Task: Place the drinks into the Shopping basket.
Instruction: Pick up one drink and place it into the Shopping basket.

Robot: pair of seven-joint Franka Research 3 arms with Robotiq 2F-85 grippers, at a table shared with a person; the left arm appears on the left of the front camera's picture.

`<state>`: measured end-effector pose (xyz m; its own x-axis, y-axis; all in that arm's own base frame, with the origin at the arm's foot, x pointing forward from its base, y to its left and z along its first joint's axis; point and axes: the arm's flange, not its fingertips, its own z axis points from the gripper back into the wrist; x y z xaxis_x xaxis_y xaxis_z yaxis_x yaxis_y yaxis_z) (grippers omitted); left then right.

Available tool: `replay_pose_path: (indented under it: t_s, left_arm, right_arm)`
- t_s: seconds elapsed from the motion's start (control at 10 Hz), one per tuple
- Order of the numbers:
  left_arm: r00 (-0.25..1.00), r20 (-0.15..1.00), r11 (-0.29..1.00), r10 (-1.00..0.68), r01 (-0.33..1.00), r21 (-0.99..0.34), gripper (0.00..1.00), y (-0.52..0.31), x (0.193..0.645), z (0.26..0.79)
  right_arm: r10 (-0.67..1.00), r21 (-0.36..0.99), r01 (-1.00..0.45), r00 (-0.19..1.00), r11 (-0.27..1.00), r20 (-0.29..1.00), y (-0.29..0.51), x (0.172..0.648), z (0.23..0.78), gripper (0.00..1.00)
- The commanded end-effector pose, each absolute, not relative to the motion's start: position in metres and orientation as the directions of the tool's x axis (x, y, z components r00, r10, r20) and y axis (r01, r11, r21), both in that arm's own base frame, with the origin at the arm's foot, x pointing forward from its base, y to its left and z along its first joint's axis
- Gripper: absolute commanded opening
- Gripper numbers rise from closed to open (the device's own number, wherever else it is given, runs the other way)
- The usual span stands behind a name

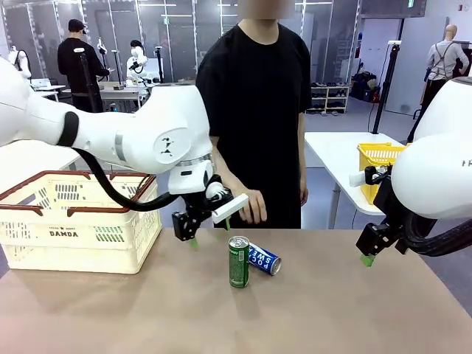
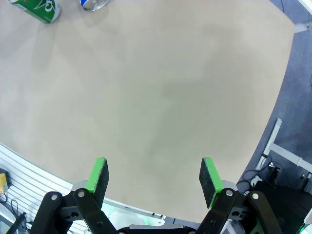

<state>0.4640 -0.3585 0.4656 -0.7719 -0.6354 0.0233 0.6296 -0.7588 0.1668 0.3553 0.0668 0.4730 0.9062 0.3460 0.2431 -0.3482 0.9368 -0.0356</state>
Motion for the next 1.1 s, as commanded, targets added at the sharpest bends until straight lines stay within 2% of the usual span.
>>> replay_pose_path:
  t_s: [0.0,0.4,1.0]
  left_arm:
    - [-0.789,0.055,-0.774,-0.612,0.612,0.164,1.0,-0.299,0.423,0.468]
    - [-0.763,0.124,-0.73,-0.635,0.645,0.225,1.0,-0.215,0.394,0.44]
    - [-0.77,0.141,-0.738,-0.622,0.637,0.225,1.0,-0.219,0.405,0.441]
  right_arm:
    - [0.351,-0.031,-0.355,0.905,0.935,0.241,0.066,0.355,0.473,0.93]
    - [0.351,-0.031,-0.355,0.905,0.935,0.241,0.066,0.355,0.473,0.93]
    - [0.351,-0.031,-0.355,0.905,0.935,0.241,0.066,0.355,0.473,0.93]
